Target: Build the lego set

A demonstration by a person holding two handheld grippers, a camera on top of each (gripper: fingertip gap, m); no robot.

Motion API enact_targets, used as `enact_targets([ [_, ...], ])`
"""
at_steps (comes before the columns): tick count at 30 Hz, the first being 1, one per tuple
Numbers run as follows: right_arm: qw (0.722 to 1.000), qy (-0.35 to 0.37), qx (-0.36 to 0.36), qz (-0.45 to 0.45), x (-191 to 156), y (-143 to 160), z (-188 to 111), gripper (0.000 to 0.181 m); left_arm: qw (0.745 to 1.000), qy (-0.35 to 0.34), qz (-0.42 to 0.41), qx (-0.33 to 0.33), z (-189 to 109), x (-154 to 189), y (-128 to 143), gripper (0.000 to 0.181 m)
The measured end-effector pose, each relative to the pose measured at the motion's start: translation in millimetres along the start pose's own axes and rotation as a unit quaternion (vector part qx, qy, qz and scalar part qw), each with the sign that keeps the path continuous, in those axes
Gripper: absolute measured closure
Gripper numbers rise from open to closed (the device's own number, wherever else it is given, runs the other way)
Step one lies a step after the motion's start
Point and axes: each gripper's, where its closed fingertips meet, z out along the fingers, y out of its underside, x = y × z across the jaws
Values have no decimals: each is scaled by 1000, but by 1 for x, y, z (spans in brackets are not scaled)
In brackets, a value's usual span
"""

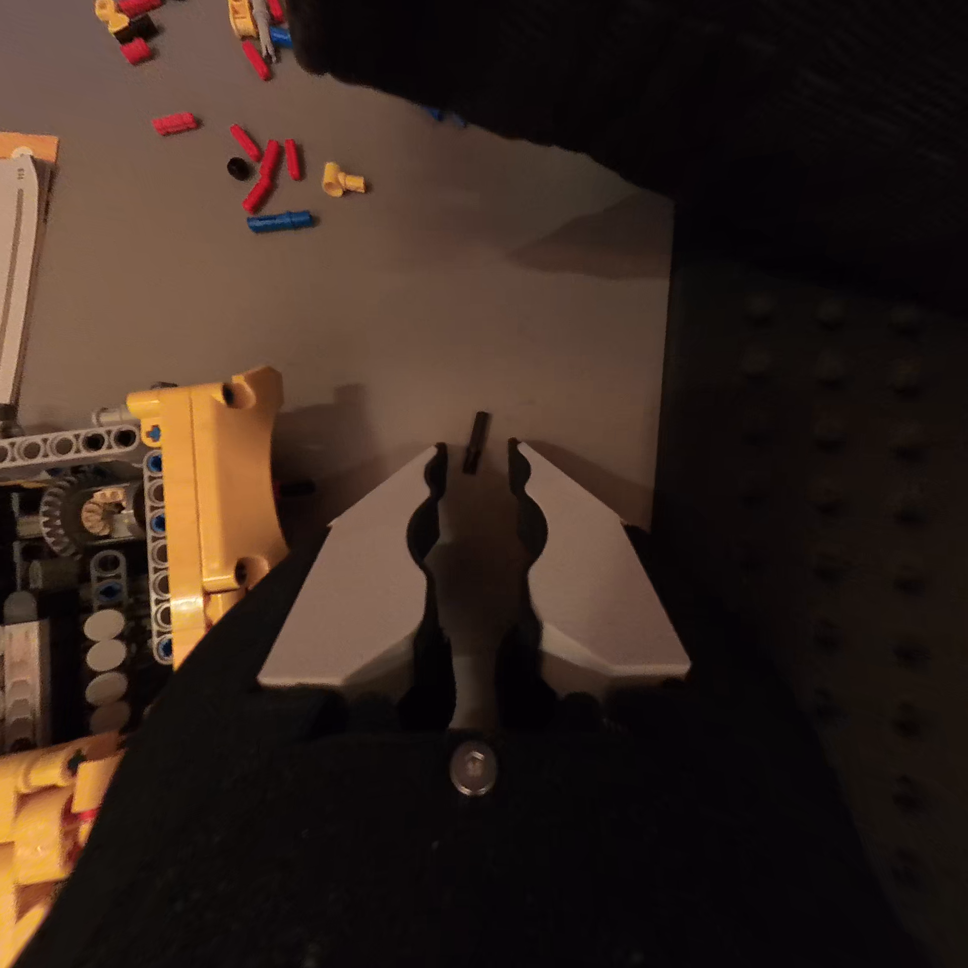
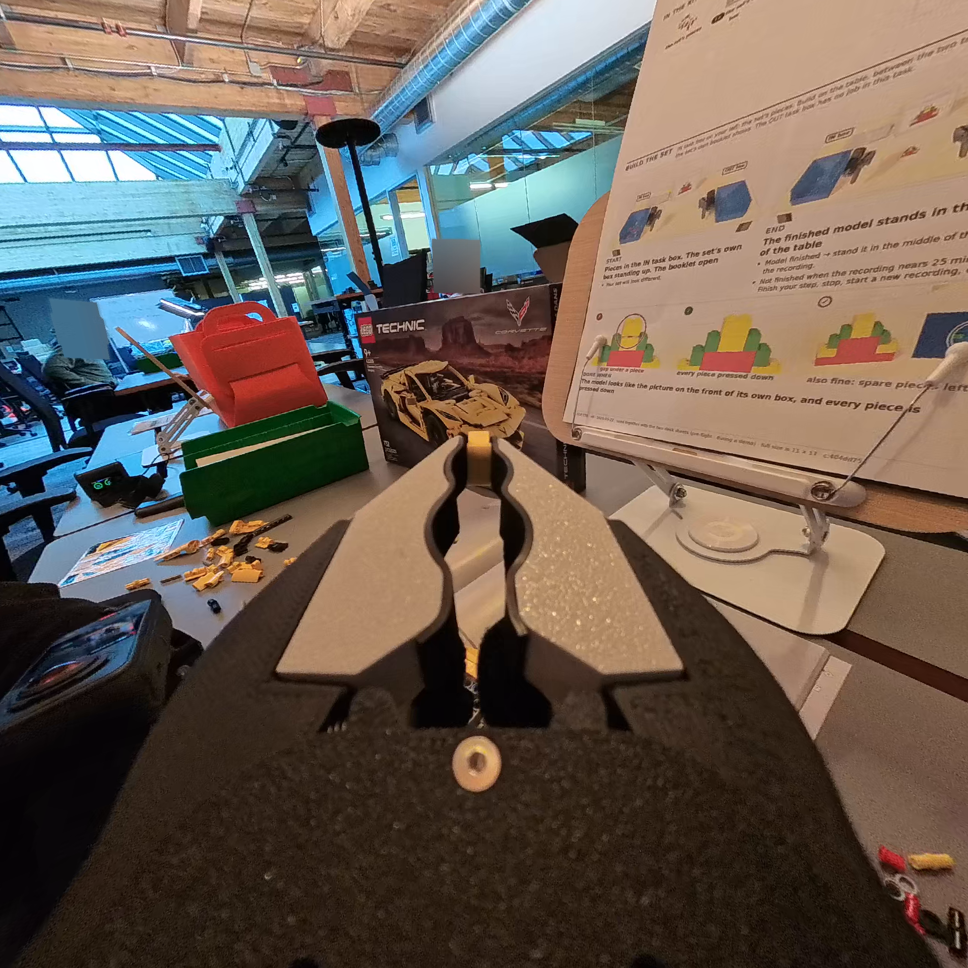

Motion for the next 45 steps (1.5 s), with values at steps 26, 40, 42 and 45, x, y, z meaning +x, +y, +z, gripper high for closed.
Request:
enact_targets([
  [26, 990, -53, -106, -77, -43, 74, 53, 175, 795, 178, -290, 502, -205, -113, -25, 177],
  [40, 985, -120, -112, 47, -69, 103, 74, 175, 737, 229, -404, 491, -197, -128, -10, 177],
  [42, 987, -119, -105, 23, -73, 102, 76, 175, 737, 231, -408, 487, -195, -127, -9, 177],
  [45, 989, -107, -102, -22, -76, 102, 77, 174, 733, 238, -416, 483, -192, -127, -8, 177],
])
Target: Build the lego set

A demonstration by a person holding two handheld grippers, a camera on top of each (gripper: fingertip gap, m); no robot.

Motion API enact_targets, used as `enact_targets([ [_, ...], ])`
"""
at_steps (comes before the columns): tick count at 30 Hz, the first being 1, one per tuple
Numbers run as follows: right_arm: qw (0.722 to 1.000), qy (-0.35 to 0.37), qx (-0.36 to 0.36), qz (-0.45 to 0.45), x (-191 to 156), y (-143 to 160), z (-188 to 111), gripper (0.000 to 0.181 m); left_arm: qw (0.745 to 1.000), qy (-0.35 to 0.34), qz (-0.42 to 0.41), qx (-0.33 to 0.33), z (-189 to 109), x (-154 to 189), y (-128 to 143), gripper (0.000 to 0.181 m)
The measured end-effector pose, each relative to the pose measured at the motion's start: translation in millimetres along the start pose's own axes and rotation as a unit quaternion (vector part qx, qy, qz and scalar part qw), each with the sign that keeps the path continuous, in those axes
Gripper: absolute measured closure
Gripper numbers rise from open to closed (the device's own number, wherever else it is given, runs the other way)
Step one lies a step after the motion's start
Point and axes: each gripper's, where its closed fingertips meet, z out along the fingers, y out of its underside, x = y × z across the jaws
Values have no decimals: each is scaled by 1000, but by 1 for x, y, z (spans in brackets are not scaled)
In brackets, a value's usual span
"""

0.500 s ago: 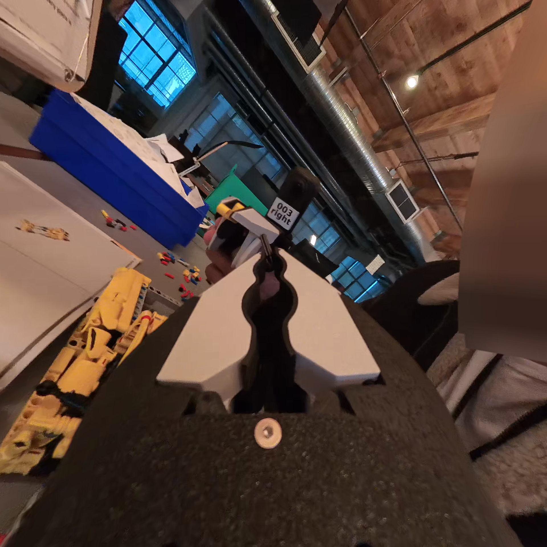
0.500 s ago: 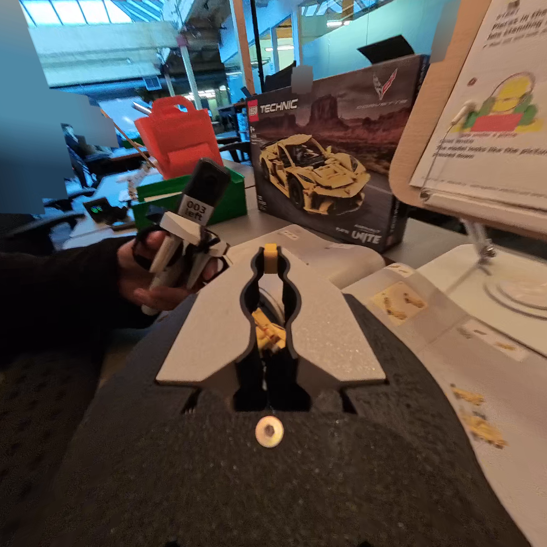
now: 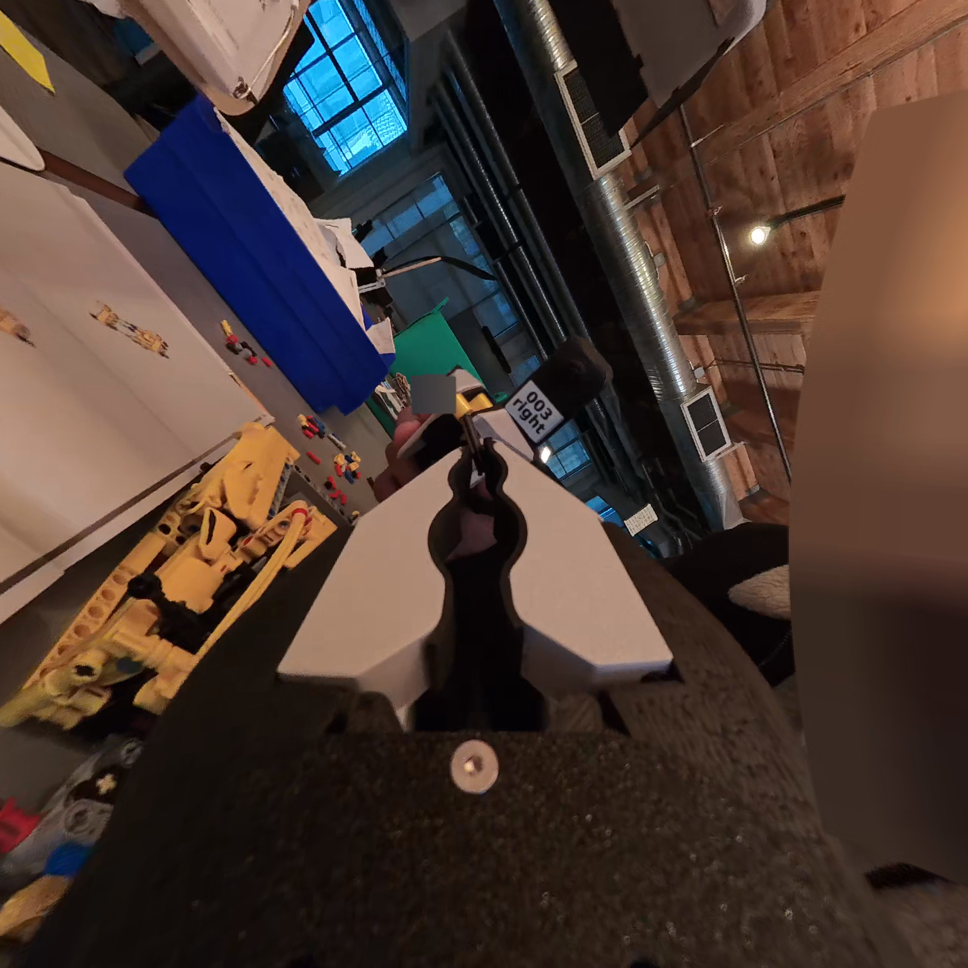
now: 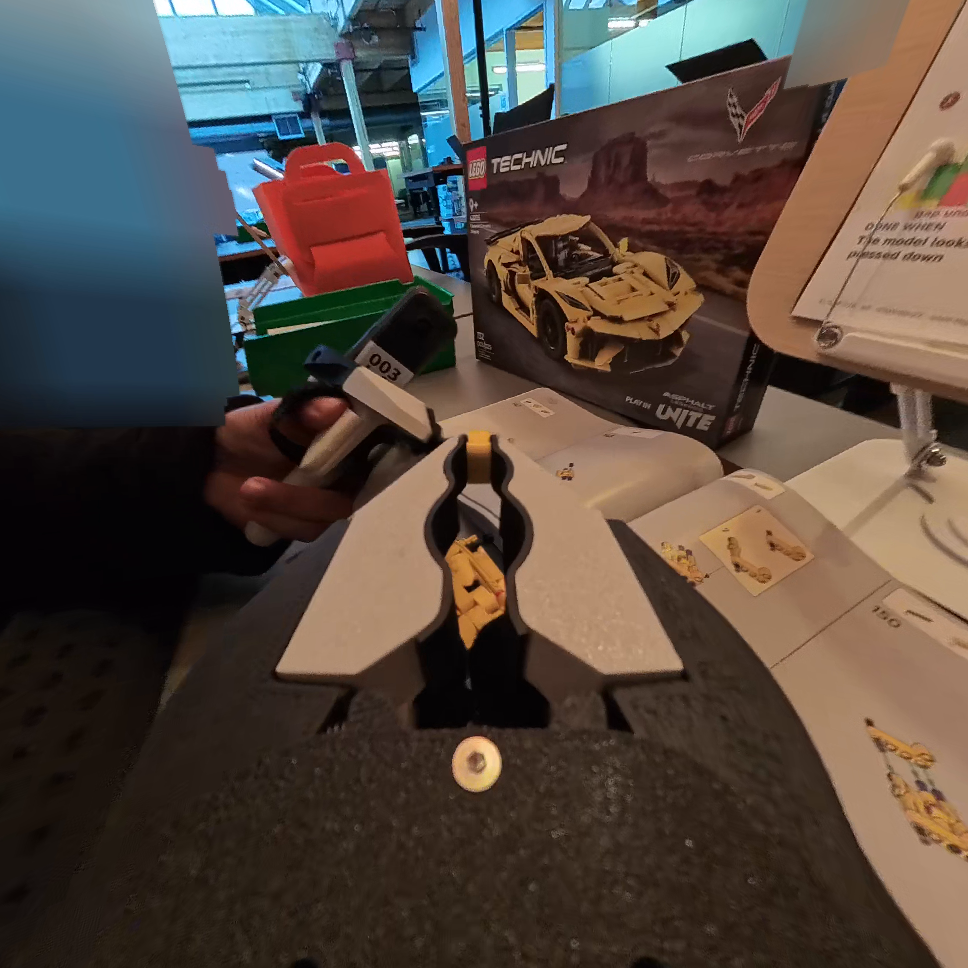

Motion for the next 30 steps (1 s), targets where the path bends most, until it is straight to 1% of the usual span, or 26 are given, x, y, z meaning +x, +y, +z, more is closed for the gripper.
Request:
enact_targets([
  [4, 1000, -5, 0, -10, -3, 0, 0, 175, 1000, 6, -1, -5, 1, 2, 2, 177],
  [10, 999, 11, -3, -32, -1, 0, 0, 175, 1000, 3, -5, 8, 1, 0, 0, 178],
  [15, 997, 30, 21, -68, -3, -8, -1, 175, 997, 44, -44, 45, 1, 7, -5, 178],
  [19, 991, 56, 26, -115, -3, -10, 0, 175, 995, 58, -62, 60, 0, 8, -8, 178],
  [21, 990, 63, 31, -119, -3, -11, 1, 175, 994, 61, -67, 65, 0, 8, -9, 178],
  [27, 993, 46, 31, -107, -6, -12, 0, 174, 997, 49, -30, 53, 1, 11, -8, 178],
  [30, 996, 39, 40, -69, -6, -12, 1, 174, 999, 29, 7, 39, 4, 12, -5, 178],
])
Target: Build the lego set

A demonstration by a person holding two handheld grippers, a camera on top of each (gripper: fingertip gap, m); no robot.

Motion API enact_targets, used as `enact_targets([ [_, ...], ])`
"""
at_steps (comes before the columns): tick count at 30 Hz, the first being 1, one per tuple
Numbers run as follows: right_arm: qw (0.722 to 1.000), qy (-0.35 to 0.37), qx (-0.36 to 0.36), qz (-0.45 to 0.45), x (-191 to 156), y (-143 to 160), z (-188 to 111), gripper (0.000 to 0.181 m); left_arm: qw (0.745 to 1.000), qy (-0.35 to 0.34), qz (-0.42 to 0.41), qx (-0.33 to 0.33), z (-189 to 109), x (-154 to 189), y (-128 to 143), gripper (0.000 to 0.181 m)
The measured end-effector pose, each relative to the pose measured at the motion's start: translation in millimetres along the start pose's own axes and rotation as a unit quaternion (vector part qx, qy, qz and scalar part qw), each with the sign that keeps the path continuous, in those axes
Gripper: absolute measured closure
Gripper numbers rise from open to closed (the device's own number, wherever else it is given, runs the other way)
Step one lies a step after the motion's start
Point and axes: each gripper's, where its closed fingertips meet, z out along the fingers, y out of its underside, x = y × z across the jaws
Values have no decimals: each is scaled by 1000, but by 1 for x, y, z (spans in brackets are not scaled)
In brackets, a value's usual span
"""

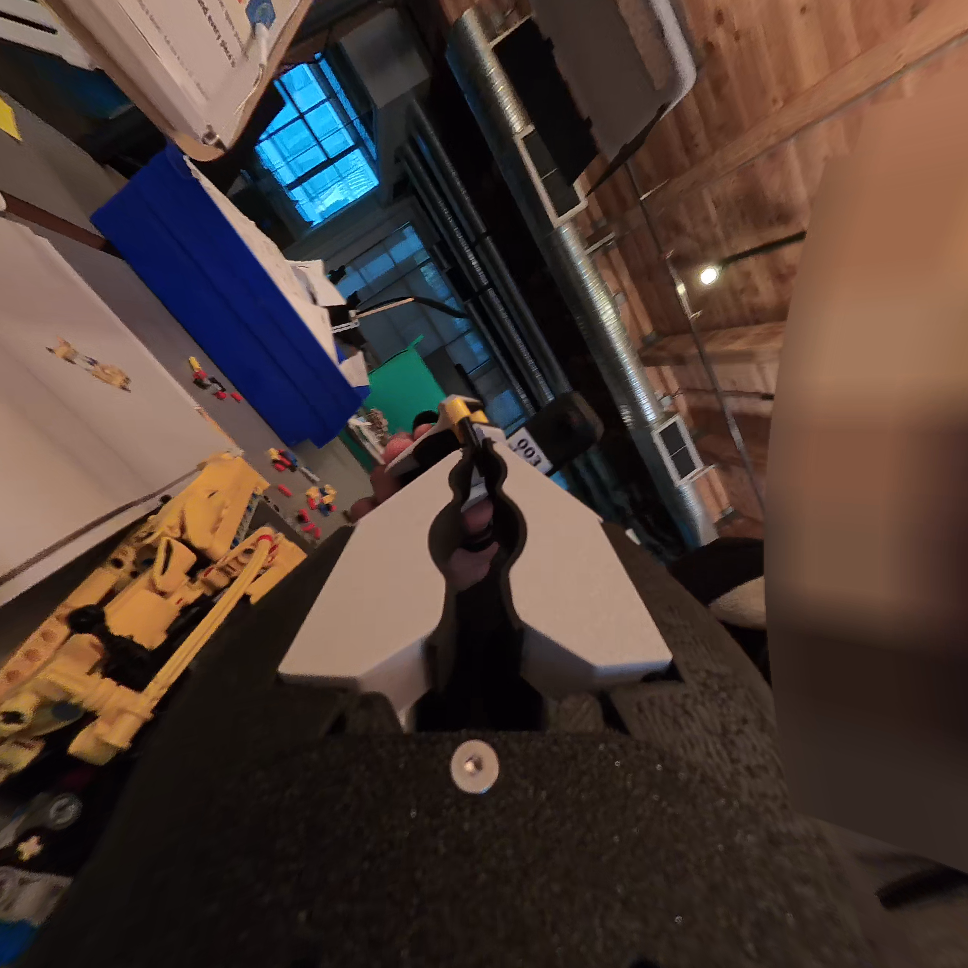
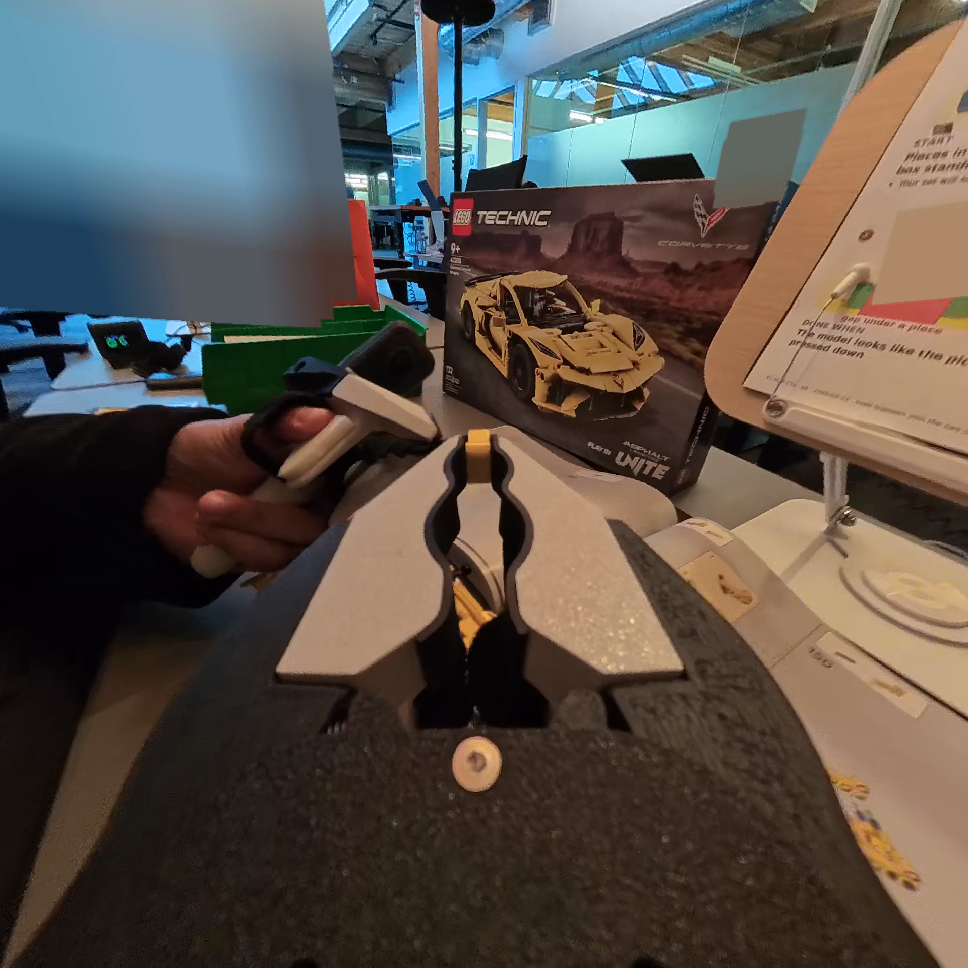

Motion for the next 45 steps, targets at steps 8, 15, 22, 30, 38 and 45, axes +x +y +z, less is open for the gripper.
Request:
enact_targets([
  [8, 999, -10, -7, -35, -5, 0, -1, 175, 1000, -1, 13, -25, 2, 3, 6, 178],
  [15, 1000, -13, 11, -20, 0, -10, -8, 175, 993, -19, 69, -94, -2, 7, 13, 178],
  [22, 999, 21, 29, -18, 21, -20, -21, 175, 861, -235, 315, -324, -44, -6, 78, 178],
  [30, 1000, 10, 16, -20, 13, -20, -17, 175, 728, -412, 310, -452, -188, -8, 142, 177],
  [38, 999, 5, -8, -40, 8, -10, -13, 174, 709, -420, 334, -458, -199, -26, 154, 176],
  [45, 999, -3, -14, -38, 5, -8, -12, 175, 698, -416, 356, -462, -196, -28, 154, 174],
])
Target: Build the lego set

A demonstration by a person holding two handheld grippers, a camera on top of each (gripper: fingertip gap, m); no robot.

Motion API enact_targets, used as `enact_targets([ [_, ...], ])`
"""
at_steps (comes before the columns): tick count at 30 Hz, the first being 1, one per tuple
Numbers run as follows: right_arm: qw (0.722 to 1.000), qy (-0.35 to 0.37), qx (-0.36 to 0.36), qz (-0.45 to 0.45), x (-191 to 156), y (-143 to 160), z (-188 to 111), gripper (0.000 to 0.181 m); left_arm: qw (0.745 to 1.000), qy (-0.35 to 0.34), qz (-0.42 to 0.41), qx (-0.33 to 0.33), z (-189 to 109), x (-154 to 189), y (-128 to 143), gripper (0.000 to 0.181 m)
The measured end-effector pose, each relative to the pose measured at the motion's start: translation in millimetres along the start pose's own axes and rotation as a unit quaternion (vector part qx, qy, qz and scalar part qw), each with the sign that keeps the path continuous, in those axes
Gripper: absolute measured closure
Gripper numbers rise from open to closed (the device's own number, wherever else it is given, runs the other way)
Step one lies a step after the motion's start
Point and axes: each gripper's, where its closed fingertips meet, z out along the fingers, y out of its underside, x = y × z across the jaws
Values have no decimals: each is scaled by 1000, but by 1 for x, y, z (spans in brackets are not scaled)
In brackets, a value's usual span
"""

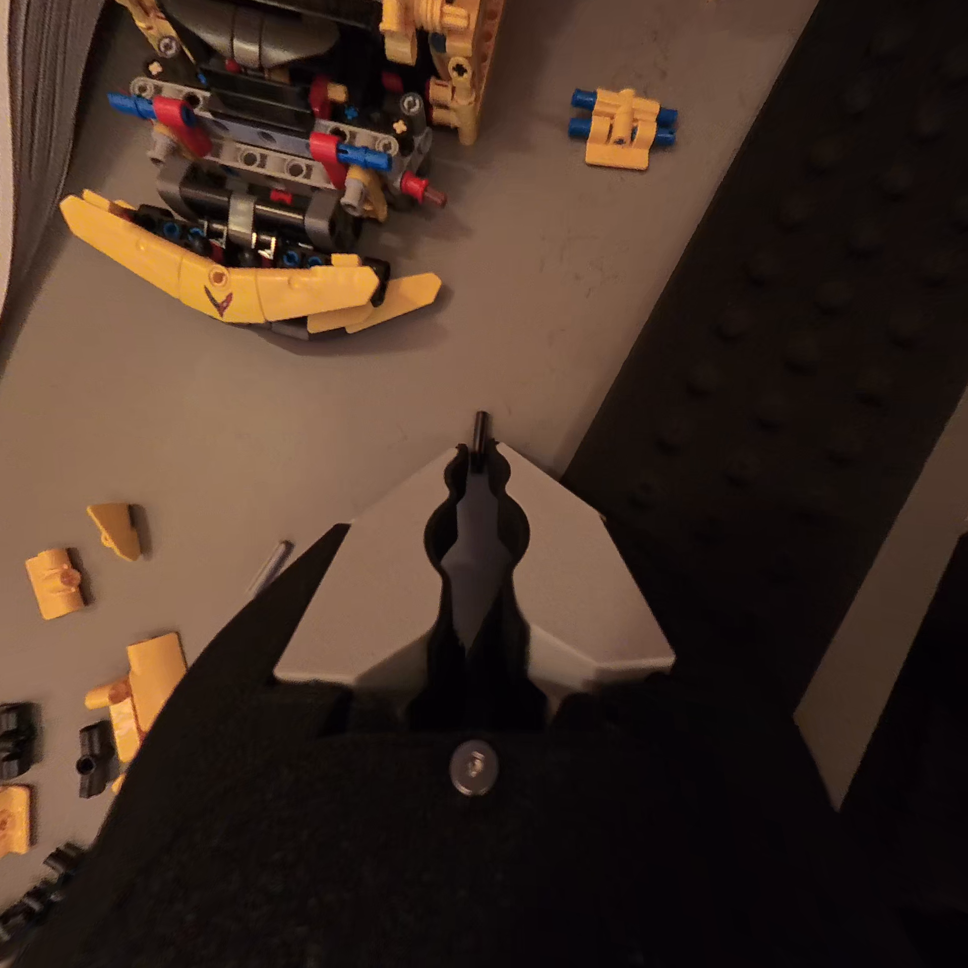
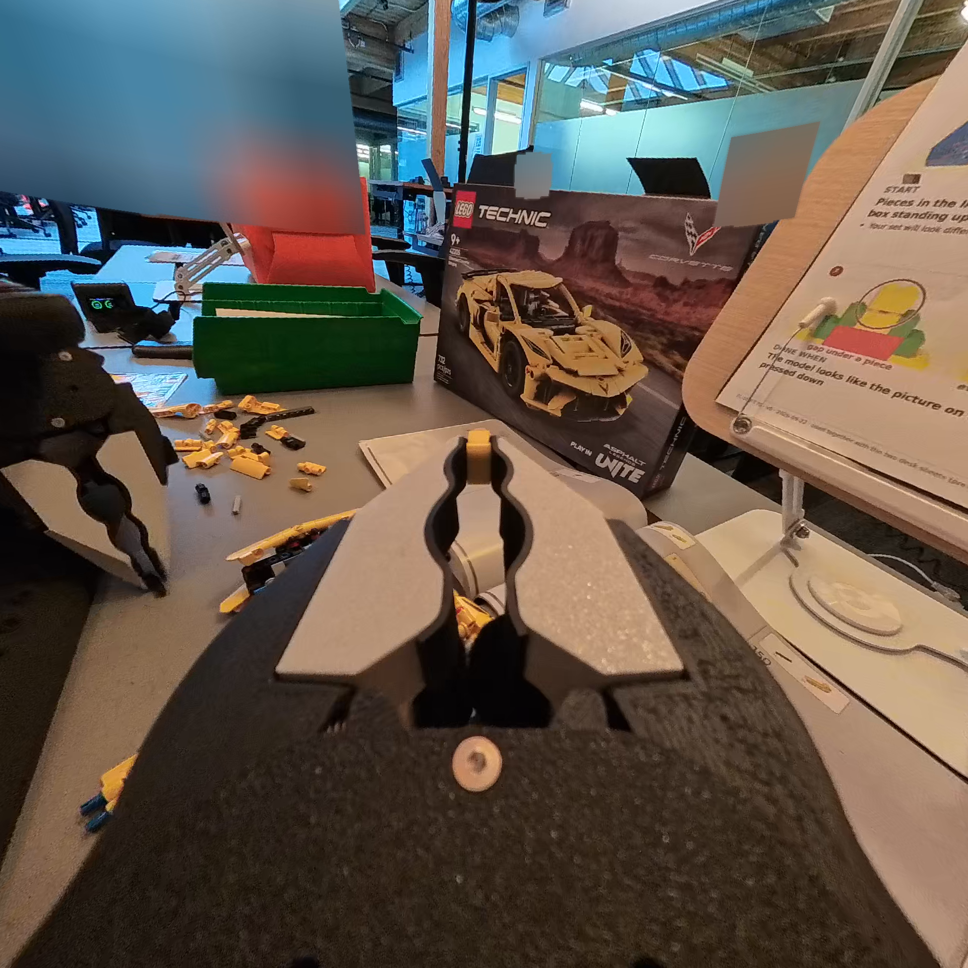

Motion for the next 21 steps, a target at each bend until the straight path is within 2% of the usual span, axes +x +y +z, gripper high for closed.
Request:
enact_targets([
  [7, 1000, -4, 1, 5, 0, 0, -1, 175, 999, 32, 1, 39, 6, 2, -9, 177],
  [11, 1000, -21, 2, 11, -6, 0, 0, 175, 999, 28, 16, 43, 8, 0, -13, 177],
  [13, 999, -50, -3, 9, -19, 1, 3, 175, 991, 35, -18, 129, -1, -5, -41, 178],
  [14, 997, -70, -9, 7, -28, 3, 6, 175, 976, 51, -59, 203, -15, -9, -66, 178],
  [15, 996, -89, -17, 6, -38, 6, 9, 175, 950, 76, -109, 282, -32, -15, -91, 178],
  [17, 991, -129, -29, 9, -61, 11, 16, 175, 878, 163, -198, 403, -59, -23, -125, 178],
  [19, 988, -148, -46, 16, -80, 18, 25, 175, 810, 234, -265, 468, -70, -32, -138, 178],
  [21, 985, -153, -75, 23, -93, 28, 34, 175, 757, 300, -311, 490, -71, -35, -143, 178],
])
